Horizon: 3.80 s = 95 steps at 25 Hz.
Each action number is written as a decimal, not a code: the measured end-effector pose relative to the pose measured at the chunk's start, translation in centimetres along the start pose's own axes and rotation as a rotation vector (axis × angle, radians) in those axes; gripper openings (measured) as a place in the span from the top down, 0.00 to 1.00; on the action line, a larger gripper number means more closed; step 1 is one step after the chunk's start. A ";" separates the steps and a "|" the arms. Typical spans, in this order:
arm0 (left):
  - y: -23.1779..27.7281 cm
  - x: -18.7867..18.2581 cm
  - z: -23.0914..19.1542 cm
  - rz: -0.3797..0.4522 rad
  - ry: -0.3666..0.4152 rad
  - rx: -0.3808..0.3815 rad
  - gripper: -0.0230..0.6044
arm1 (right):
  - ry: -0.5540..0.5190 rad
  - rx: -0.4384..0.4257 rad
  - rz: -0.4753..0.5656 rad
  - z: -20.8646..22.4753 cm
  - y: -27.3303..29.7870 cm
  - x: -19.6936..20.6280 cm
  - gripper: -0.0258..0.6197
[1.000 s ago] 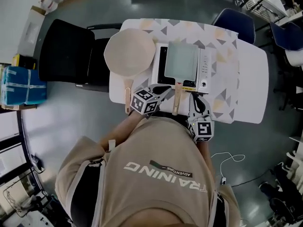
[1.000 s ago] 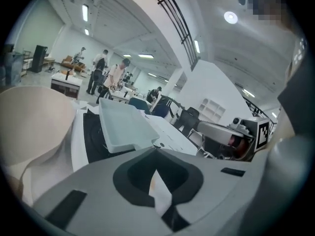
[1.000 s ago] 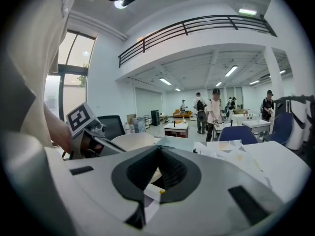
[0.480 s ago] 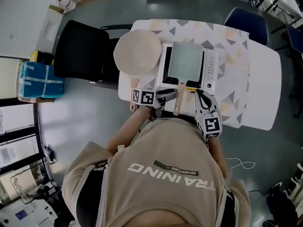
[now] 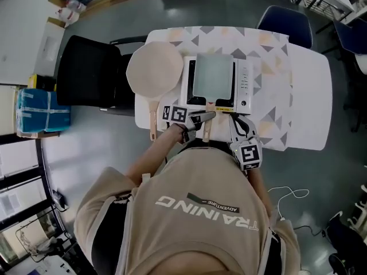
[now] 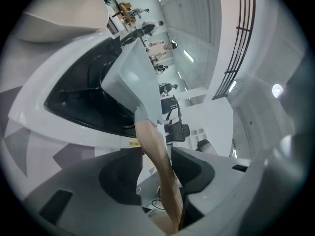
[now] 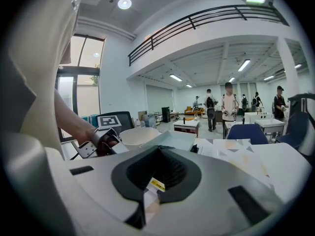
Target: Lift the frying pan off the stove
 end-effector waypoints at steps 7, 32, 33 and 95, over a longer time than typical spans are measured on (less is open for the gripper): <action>3.4 0.4 -1.0 -0.131 -0.036 0.066 0.64 | 0.003 0.053 -0.013 0.7 -0.2 -0.1 0.96; 5.3 1.4 1.8 -0.189 -0.071 0.174 0.79 | 0.006 0.093 -0.031 0.6 -0.8 0.0 0.96; 5.2 1.6 1.9 -0.193 -0.072 0.173 0.79 | 0.009 0.095 -0.030 0.6 -0.9 -0.1 0.96; 3.1 -0.6 10.1 -0.154 0.053 0.203 0.78 | 0.018 0.023 0.027 0.7 -1.5 -2.5 0.96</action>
Point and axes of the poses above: the fingertips, and each gripper's own axes: y forward along the fingers, z to its right, x out of its underside, the point moved 1 cm from there along -y, backward along the fingers, and after that the axes turned 15 degrees about x, right-handed, at the moved point
